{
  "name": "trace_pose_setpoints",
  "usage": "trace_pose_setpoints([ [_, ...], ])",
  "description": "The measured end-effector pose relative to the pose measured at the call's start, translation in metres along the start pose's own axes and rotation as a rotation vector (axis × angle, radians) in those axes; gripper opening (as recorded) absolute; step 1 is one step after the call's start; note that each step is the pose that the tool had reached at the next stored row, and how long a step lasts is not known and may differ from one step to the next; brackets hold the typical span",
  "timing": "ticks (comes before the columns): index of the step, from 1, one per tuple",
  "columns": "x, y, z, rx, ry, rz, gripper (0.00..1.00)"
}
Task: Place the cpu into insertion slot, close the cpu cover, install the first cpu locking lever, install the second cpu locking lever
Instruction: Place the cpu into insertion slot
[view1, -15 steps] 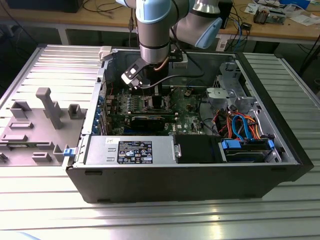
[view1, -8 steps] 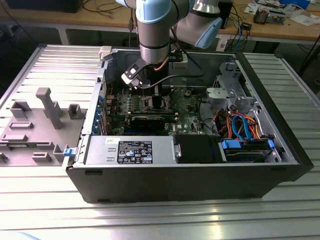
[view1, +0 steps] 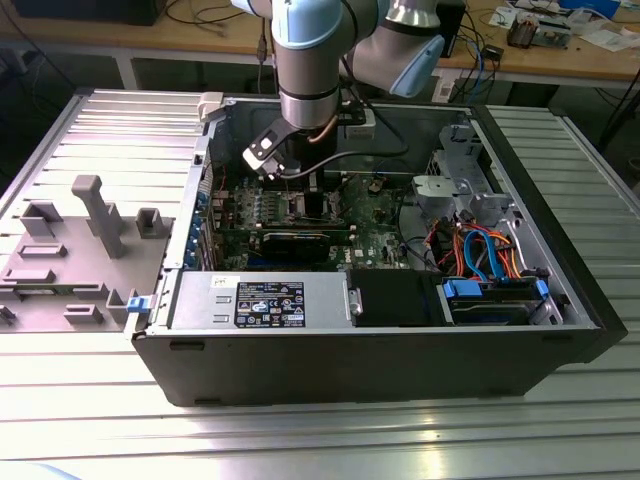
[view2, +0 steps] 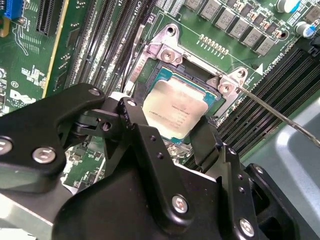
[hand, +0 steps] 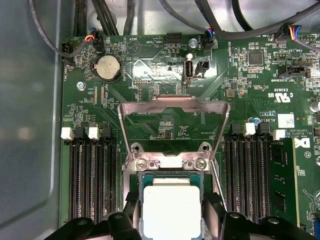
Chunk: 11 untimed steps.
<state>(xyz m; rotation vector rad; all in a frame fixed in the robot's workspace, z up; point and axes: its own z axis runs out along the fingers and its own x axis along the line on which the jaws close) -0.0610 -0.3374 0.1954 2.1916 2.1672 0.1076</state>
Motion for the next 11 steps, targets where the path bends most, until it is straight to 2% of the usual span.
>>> trace_pose_setpoints([
  [3,0.0001,0.0001,-0.0002,-0.0002,0.0003,0.000,0.61],
  [6,0.0001,0.0005,-0.0034,0.0001,0.0001,0.000,0.61],
  [8,0.0001,0.0010,-0.0074,0.0009,0.0001,0.000,0.61],
  [11,0.0002,0.0022,-0.0174,0.0058,-0.0001,0.001,0.61],
])
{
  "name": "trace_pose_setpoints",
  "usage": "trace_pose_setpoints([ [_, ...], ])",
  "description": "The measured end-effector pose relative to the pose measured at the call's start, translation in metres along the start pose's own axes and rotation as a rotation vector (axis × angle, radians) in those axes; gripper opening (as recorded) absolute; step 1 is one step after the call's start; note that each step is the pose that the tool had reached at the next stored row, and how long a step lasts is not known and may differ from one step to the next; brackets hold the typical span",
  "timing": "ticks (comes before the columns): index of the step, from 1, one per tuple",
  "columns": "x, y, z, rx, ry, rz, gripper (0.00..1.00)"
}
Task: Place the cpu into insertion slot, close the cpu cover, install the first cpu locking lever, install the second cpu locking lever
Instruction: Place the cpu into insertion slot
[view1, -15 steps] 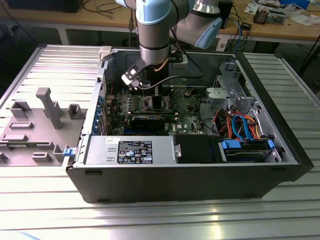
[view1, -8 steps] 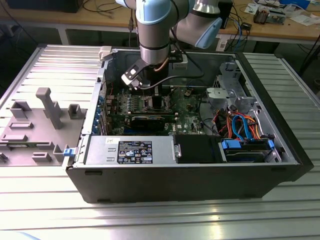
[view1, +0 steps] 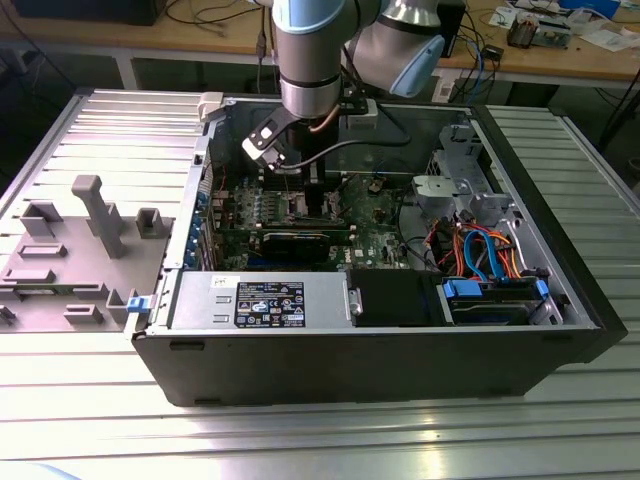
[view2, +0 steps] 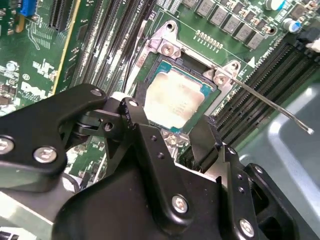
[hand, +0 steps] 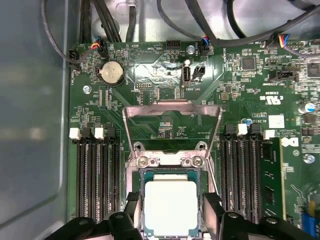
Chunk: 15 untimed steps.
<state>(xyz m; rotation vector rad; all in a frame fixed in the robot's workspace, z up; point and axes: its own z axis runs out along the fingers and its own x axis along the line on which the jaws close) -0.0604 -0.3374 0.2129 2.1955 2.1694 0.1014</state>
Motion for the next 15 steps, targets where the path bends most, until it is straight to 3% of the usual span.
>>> trace_pose_setpoints([
  [1,0.0001,0.0006,-0.0021,0.0030,0.0000,0.000,0.61],
  [3,0.0000,0.0021,-0.0029,0.0087,0.0001,0.002,0.47],
  [6,0.0001,0.0027,-0.0029,0.0113,0.0011,0.002,0.41],
  [9,0.0001,0.0028,-0.0029,0.0115,0.0011,0.002,0.23],
  [10,0.0001,0.0028,-0.0029,0.0115,0.0012,0.002,0.23],
  [12,0.0001,0.0028,-0.0029,0.0115,0.0011,0.002,0.11],
  [15,0.0001,0.0029,-0.0028,0.0117,0.0012,0.002,0.11],
])
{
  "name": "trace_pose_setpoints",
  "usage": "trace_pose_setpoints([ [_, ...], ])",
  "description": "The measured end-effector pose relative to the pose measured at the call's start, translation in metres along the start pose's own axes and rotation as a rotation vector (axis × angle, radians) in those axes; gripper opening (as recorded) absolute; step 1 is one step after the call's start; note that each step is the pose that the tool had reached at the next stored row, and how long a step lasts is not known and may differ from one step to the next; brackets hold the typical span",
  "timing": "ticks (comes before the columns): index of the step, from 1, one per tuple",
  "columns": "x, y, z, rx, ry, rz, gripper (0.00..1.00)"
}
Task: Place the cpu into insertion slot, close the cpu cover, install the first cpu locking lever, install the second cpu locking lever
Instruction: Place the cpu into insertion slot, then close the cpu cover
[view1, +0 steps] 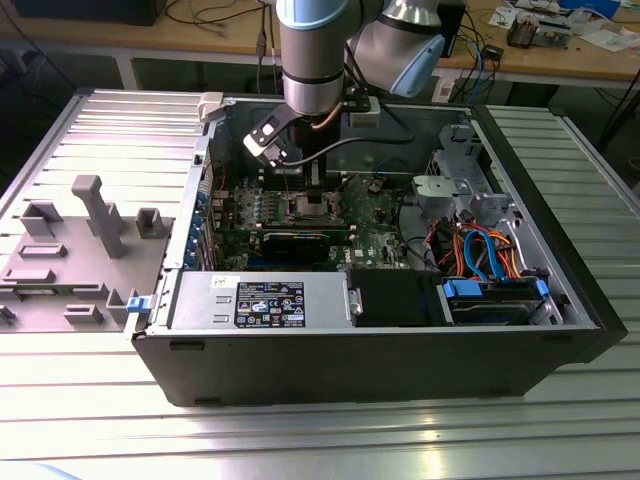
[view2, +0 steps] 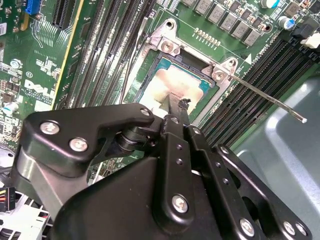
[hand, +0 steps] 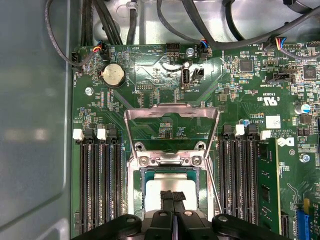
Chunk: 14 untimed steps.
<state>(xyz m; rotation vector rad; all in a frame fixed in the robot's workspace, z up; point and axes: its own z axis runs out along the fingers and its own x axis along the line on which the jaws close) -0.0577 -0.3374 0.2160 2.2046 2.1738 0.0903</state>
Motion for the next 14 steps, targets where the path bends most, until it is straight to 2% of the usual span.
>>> trace_pose_setpoints([
  [14,0.0000,0.0005,0.0000,0.0013,0.0000,0.000,0.11],
])
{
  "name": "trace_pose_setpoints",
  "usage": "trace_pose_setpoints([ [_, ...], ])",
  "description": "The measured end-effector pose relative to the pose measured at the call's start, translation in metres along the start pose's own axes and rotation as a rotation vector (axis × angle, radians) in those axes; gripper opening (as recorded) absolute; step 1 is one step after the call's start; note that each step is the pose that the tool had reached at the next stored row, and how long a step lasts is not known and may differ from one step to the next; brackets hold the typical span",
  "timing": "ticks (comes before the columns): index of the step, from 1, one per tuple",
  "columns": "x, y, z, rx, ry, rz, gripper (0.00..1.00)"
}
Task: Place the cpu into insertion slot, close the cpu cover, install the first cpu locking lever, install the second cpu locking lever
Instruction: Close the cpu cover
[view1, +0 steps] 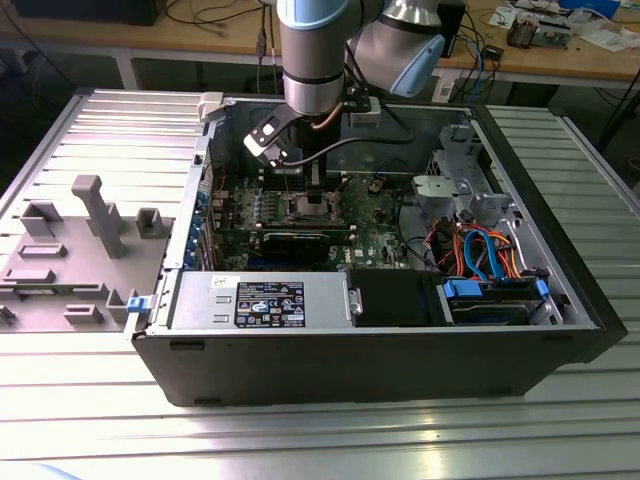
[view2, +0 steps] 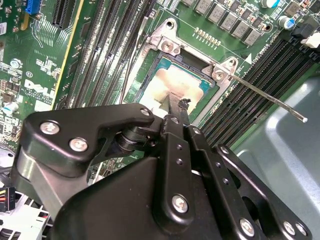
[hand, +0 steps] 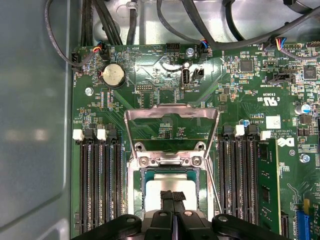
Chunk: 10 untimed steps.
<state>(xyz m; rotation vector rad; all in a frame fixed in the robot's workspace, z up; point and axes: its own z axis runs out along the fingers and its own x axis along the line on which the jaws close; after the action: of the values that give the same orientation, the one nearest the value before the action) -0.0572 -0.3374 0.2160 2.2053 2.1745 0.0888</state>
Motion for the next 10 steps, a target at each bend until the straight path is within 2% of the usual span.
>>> trace_pose_setpoints([
  [1,0.0000,0.0003,0.0001,0.0004,-0.0002,0.000,0.11],
  [3,0.0000,0.0021,0.0003,0.0110,-0.0006,0.000,0.11],
  [10,0.0001,0.0024,-0.0017,0.0114,-0.0004,0.000,0.11],
])
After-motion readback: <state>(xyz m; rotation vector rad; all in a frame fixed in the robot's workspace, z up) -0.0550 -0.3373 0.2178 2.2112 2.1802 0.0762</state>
